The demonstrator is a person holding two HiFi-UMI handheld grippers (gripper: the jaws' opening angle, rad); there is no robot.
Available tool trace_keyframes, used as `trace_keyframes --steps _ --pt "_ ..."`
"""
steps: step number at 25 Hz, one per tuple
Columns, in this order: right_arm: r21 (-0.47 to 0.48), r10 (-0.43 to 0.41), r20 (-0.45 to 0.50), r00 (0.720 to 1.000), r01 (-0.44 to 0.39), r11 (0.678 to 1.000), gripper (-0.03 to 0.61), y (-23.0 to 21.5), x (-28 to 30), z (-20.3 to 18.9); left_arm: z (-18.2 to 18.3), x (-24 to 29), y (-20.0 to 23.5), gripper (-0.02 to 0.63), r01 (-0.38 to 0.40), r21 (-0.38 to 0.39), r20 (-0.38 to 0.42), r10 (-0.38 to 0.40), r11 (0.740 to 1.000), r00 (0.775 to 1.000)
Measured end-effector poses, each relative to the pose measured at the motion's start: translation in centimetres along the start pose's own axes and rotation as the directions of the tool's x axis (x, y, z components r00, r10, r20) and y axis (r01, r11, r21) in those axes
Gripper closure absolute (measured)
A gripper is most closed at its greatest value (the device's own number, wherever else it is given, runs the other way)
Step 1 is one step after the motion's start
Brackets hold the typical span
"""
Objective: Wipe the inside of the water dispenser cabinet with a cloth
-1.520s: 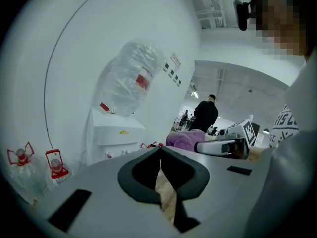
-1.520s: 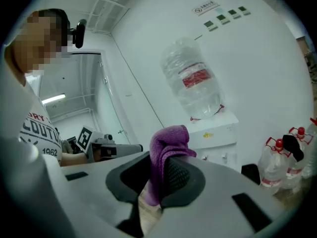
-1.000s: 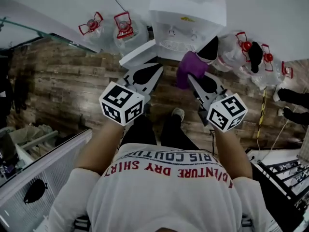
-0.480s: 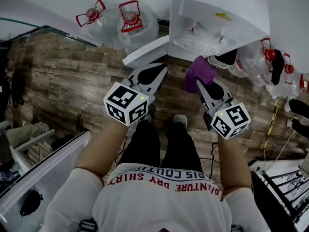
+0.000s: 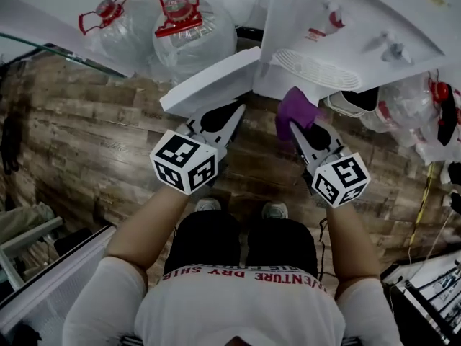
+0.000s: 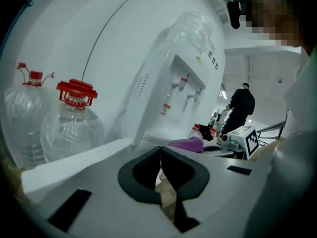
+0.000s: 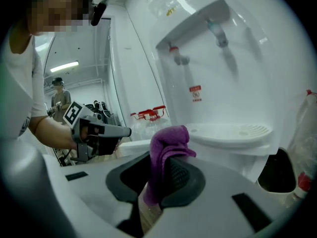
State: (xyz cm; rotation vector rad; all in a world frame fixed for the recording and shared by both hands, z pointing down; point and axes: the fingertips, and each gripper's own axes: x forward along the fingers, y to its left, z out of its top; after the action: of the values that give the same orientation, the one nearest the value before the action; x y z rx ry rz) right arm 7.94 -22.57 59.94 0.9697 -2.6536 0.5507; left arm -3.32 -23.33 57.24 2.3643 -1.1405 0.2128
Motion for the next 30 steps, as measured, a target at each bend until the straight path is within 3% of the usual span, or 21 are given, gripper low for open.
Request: trace_keyframes --steps 6,10,17,22,30 --pt "-0.146 -0.007 -0.054 0.999 0.000 0.989 0.515 -4.6 6.0 -6.0 -6.0 4.7 5.9 0.586 0.011 0.088 -0.012 -0.010 0.996 1.000" --pt "-0.227 -0.026 -0.084 0.996 0.007 0.974 0.515 -7.2 8.8 -8.4 -8.5 6.9 8.9 0.586 0.011 0.046 -0.012 -0.010 0.999 1.000" --pt "-0.296 -0.040 -0.025 0.999 0.031 0.955 0.515 -9.4 12.2 -8.2 -9.0 9.2 8.5 0.586 0.044 0.127 -0.021 -0.041 0.991 0.999" --pt "-0.281 -0.070 0.001 0.998 0.068 0.957 0.514 -11.1 13.3 -6.7 -8.6 10.3 7.1 0.586 0.049 0.190 -0.043 -0.042 0.981 0.998" --pt "-0.308 -0.123 0.076 0.990 0.140 0.941 0.515 -12.3 14.8 -4.5 -7.6 11.2 6.0 0.586 0.047 0.135 -0.021 -0.044 0.990 0.999"
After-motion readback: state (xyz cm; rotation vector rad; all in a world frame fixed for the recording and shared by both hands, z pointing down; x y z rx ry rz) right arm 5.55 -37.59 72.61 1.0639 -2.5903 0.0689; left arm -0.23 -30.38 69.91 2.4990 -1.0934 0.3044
